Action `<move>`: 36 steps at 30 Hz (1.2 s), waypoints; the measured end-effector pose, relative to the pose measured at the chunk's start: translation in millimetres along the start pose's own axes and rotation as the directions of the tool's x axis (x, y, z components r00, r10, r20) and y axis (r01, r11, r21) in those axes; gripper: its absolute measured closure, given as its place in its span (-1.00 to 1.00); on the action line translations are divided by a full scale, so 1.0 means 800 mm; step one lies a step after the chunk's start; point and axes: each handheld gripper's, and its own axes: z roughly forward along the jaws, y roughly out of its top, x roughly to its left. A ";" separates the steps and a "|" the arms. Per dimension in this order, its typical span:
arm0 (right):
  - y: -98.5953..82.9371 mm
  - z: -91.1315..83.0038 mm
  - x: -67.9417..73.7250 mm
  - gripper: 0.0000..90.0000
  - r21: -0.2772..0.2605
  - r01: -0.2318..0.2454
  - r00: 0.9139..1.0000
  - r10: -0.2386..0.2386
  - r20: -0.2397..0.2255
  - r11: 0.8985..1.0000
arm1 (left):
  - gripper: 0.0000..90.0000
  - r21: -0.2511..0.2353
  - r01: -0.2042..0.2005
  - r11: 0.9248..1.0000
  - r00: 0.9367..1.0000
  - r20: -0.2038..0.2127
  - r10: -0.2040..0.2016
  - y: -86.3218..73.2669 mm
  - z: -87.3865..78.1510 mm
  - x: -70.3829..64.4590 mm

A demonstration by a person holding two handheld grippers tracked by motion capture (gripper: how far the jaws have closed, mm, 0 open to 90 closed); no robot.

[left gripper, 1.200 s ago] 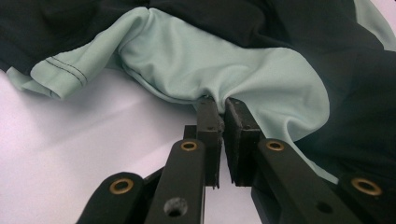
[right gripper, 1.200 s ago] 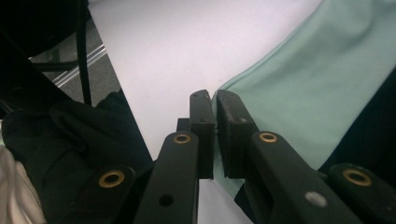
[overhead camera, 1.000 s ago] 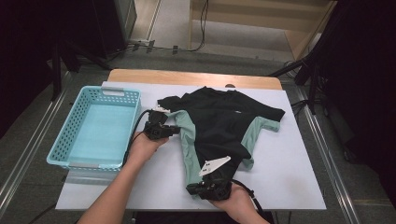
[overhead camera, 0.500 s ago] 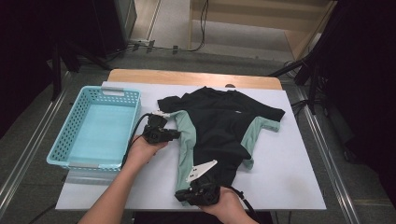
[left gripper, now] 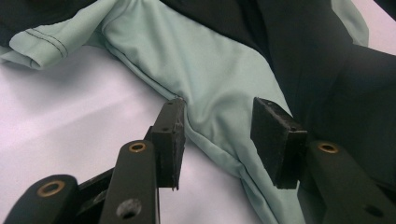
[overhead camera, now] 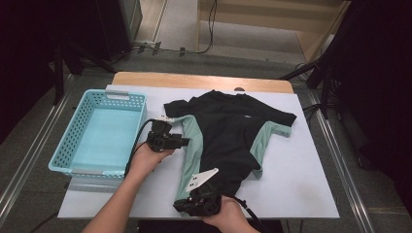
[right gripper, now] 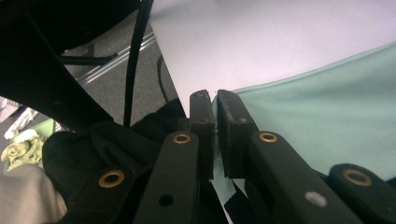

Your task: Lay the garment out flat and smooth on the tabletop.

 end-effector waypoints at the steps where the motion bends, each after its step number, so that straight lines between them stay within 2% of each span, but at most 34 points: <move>1: 0.001 0.002 0.001 0.83 -0.006 0.002 1.000 -0.002 0.002 1.000 | 0.18 0.004 0.000 1.000 1.000 0.001 0.000 0.000 0.001 0.000; 2: 0.003 0.004 0.002 0.79 -0.013 0.006 1.000 -0.006 -0.004 1.000 | 0.18 0.006 -0.001 1.000 1.000 0.001 0.001 0.000 0.001 0.000; 3: 0.003 0.006 0.002 0.68 -0.018 0.017 1.000 -0.017 -0.015 1.000 | 0.18 0.010 -0.001 1.000 1.000 0.002 0.001 0.000 0.002 0.000; 4: 0.003 0.011 0.003 0.52 0.002 0.045 0.998 -0.045 -0.041 0.999 | 0.19 0.012 -0.001 1.000 1.000 0.005 0.001 0.000 0.002 0.000; 6: 0.001 0.010 0.008 0.47 0.017 0.100 0.995 -0.100 -0.004 0.995 | 0.18 0.017 -0.003 1.000 1.000 0.006 0.003 -0.001 0.002 0.000; 8: 0.001 0.004 0.008 0.41 -0.003 0.145 0.989 -0.145 0.012 0.989 | 0.18 0.019 -0.002 1.000 1.000 0.007 0.002 -0.001 0.002 0.000; 13: 0.006 -0.020 -0.012 0.39 -0.038 0.103 0.994 -0.101 0.051 0.994 | 0.18 0.024 -0.005 1.000 1.000 0.010 0.005 -0.001 0.002 -0.001; 17: 0.003 -0.036 -0.031 0.39 -0.039 0.055 0.995 -0.052 0.083 0.998 | 0.18 0.024 -0.006 1.000 1.000 0.011 0.006 -0.001 0.002 -0.001; 29: -0.002 -0.071 -0.060 0.25 -0.053 0.001 0.992 0.006 0.122 0.999 | 0.17 0.025 -0.008 1.000 1.000 0.020 0.007 -0.001 0.002 -0.002; 32: -0.004 -0.079 -0.067 0.15 -0.059 -0.001 0.991 0.009 0.132 0.998 | 0.11 0.027 -0.008 1.000 1.000 0.029 0.007 -0.001 0.000 -0.003; 36: -0.008 -0.097 -0.078 0.03 -0.076 -0.031 0.989 0.042 0.144 0.997 | -0.07 0.030 -0.007 1.000 0.999 0.053 0.005 0.002 -0.006 -0.005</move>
